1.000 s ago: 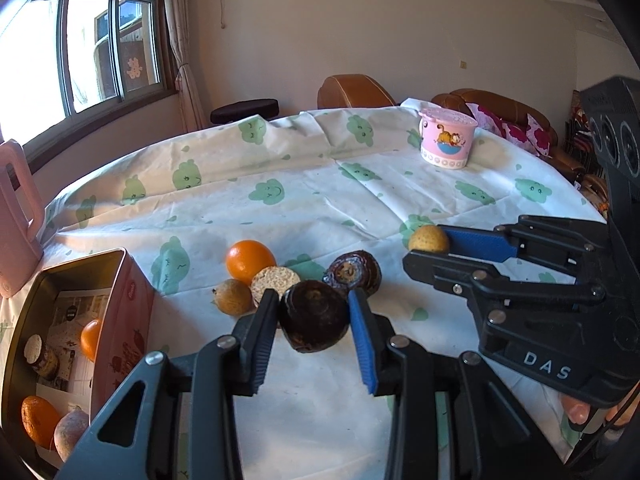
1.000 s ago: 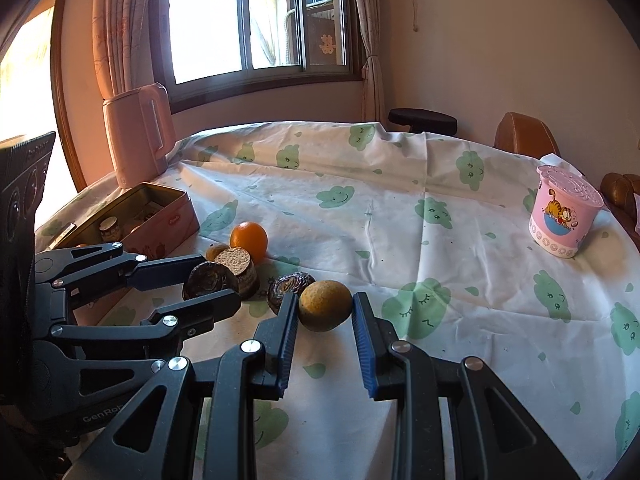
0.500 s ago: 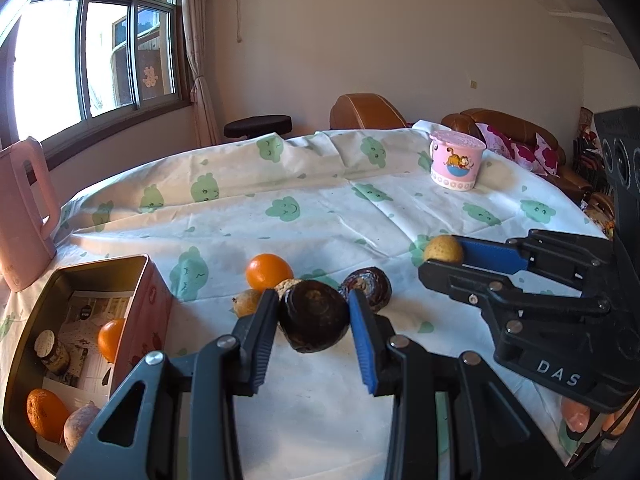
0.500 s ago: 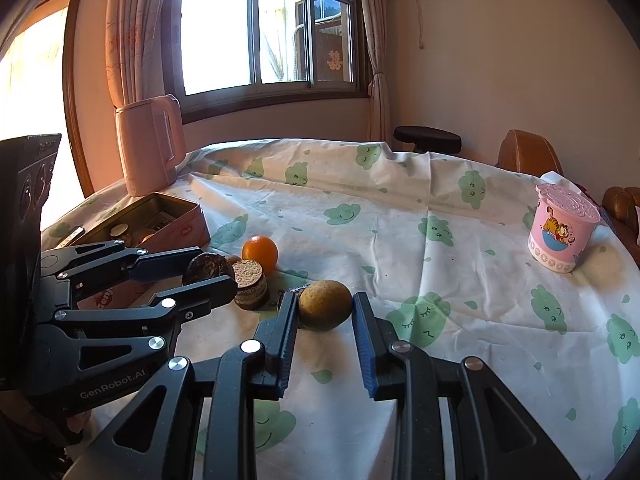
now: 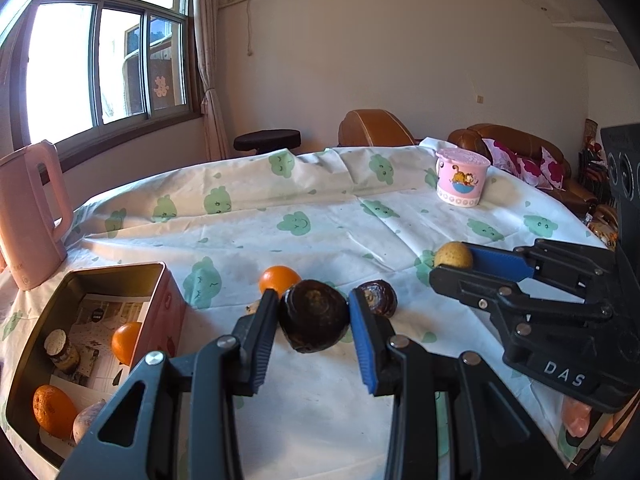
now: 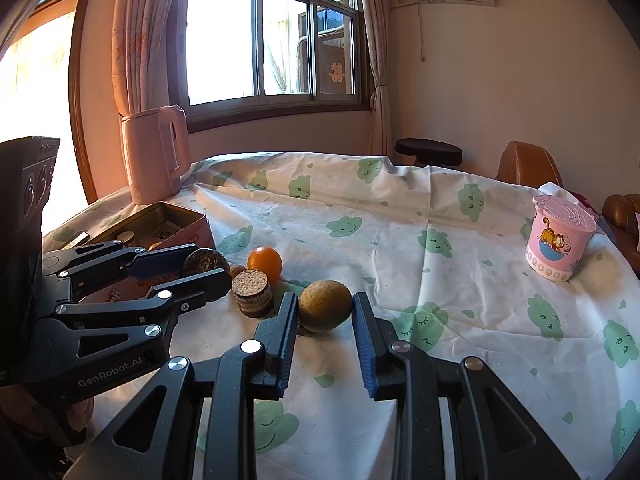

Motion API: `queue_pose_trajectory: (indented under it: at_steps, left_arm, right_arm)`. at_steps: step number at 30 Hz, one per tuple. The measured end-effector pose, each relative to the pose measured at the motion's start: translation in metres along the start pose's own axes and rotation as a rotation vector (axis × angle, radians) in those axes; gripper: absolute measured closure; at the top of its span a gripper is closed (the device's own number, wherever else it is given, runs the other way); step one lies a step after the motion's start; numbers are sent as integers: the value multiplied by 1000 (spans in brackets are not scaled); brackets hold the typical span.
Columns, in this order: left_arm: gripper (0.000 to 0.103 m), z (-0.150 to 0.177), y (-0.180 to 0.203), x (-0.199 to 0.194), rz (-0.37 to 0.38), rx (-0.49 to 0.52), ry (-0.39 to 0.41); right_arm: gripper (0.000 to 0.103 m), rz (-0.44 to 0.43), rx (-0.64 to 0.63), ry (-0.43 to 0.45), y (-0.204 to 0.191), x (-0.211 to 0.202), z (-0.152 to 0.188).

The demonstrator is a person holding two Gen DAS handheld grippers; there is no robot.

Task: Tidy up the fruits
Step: 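Lift the dark cake in the left tool while the right tool lifts the yellow fruit toward the tin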

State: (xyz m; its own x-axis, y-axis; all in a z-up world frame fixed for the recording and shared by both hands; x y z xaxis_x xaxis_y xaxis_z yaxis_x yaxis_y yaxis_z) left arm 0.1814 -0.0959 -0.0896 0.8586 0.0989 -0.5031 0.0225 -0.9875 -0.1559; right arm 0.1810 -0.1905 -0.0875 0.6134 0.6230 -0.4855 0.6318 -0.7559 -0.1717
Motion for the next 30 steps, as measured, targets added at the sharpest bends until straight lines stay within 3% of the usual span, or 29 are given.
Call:
queue_pose_trajectory:
  at_steps: [30]
  left_arm:
    - [65, -6, -10, -16, -36, -41, 82]
  right_arm:
    - [74, 2, -23, 77, -4, -16, -5]
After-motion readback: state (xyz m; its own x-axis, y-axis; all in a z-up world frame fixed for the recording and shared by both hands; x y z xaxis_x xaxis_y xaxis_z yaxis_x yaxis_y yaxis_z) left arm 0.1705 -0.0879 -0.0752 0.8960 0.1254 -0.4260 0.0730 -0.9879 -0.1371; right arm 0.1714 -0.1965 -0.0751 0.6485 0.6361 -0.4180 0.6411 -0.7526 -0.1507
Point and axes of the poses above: each gripper's, at about its wrist camera, not at the fingertips, and x roughly the way its jaws point, y to its right, z to its underside, the point moved 8 cm from there along x, roughly the way its jaws point, and after that the axes turned 15 degrees about -z, right-handed, at the moved point
